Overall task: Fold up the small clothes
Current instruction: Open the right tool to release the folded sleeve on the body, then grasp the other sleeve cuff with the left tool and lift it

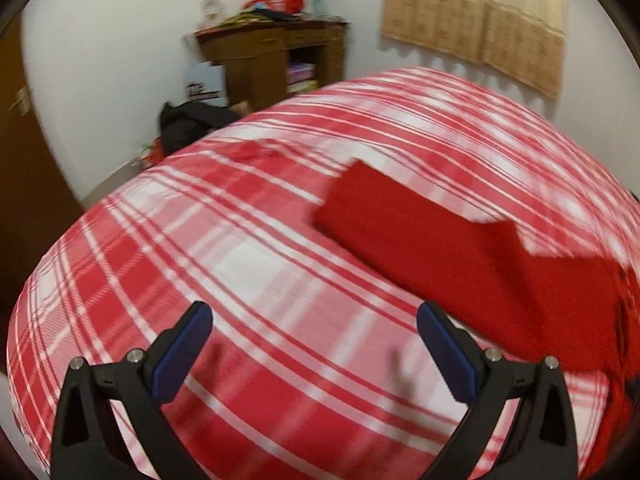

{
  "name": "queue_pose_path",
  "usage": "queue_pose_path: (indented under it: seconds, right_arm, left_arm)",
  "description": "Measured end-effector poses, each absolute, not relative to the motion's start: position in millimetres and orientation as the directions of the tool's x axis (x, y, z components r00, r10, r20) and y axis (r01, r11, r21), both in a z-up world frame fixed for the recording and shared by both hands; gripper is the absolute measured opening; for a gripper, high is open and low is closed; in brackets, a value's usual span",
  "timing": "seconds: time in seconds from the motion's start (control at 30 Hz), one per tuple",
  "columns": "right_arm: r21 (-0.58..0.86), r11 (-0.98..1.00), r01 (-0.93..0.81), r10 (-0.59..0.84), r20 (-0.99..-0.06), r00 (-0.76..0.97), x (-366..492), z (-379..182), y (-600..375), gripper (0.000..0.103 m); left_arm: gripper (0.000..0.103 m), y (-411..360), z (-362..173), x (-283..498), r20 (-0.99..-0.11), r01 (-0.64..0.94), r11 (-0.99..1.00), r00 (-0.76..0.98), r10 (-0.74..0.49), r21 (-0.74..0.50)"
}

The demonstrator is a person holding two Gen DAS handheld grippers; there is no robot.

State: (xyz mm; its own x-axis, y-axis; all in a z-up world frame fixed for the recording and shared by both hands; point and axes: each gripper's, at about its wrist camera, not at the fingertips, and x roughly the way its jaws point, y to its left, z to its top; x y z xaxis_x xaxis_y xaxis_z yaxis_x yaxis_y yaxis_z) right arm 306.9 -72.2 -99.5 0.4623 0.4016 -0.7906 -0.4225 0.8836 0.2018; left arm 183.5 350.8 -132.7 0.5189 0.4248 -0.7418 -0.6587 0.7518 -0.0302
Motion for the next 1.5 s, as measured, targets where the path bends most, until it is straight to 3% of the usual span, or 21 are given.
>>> queue_pose_path:
  seconds: [0.17,0.23,0.37,0.47,0.57,0.8,0.9,0.97,1.03,1.1,1.2,1.5]
  right_arm:
    - [0.055,0.879,-0.474,0.317,-0.81,0.493,296.1,-106.3,-51.1,0.097]
    - [0.043,0.874,-0.485,0.311,-0.816,0.488,296.7,-107.8,-49.6,0.099]
    - [0.032,0.872,-0.488,0.304,-0.817,0.489,297.8,-108.2,-49.5,0.1]
    - [0.037,0.873,-0.487,0.309,-0.814,0.492,296.8,-108.4,-49.7,0.101]
    - [0.032,0.874,-0.485,0.306,-0.811,0.498,295.0,-108.4,-49.1,0.101]
    - [0.023,0.877,-0.479,0.299,-0.807,0.509,291.9,-108.2,-48.7,0.101]
    - [0.023,0.878,-0.478,0.299,-0.806,0.512,291.2,-107.9,-48.7,0.101]
    - [0.023,0.879,-0.476,0.299,-0.805,0.513,290.9,-107.7,-49.1,0.101]
    - [0.022,0.879,-0.476,0.298,-0.804,0.514,290.3,-107.8,-49.5,0.101]
    - [0.023,0.879,-0.475,0.299,-0.804,0.514,290.1,-107.6,-49.9,0.101]
    - [0.023,0.879,-0.476,0.3,-0.803,0.514,290.1,-107.6,-50.0,0.101]
    - [0.036,0.879,-0.476,0.308,-0.803,0.509,291.5,-107.0,-51.0,0.101]
  left_arm:
    - [0.102,385.4,-131.1,183.5,-0.747,-0.701,0.702,0.532,0.399,-0.124]
    - [0.093,385.8,-130.9,189.5,-0.743,-0.687,0.709,0.557,0.373,-0.159]
    - [0.086,381.6,-135.2,210.0,-0.746,-0.659,0.726,0.58,0.327,-0.194]
    - [0.078,381.5,-142.5,224.9,-0.762,-0.654,0.723,0.579,0.29,-0.222]
    - [0.058,383.3,-151.7,239.4,-0.79,-0.66,0.715,0.556,0.258,-0.231]
    - [0.057,382.7,-153.1,251.4,-0.782,-0.686,0.703,0.536,0.317,-0.185]
    - [0.062,383.6,-155.7,257.6,-0.779,-0.694,0.7,0.53,0.336,-0.171]
    - [0.058,381.2,-154.7,259.6,-0.777,-0.684,0.712,0.531,0.338,-0.158]
    - [0.005,377.9,-153.0,261.1,-0.775,-0.644,0.742,0.561,0.292,-0.186]
    - [0.006,375.5,-150.6,258.4,-0.766,-0.605,0.757,0.6,0.23,-0.246]
    - [0.005,367.2,-133.5,249.6,-0.704,-0.571,0.781,0.663,0.255,-0.255]
    - [0.005,345.6,-84.4,244.9,-0.634,-0.493,0.818,0.742,0.216,-0.298]
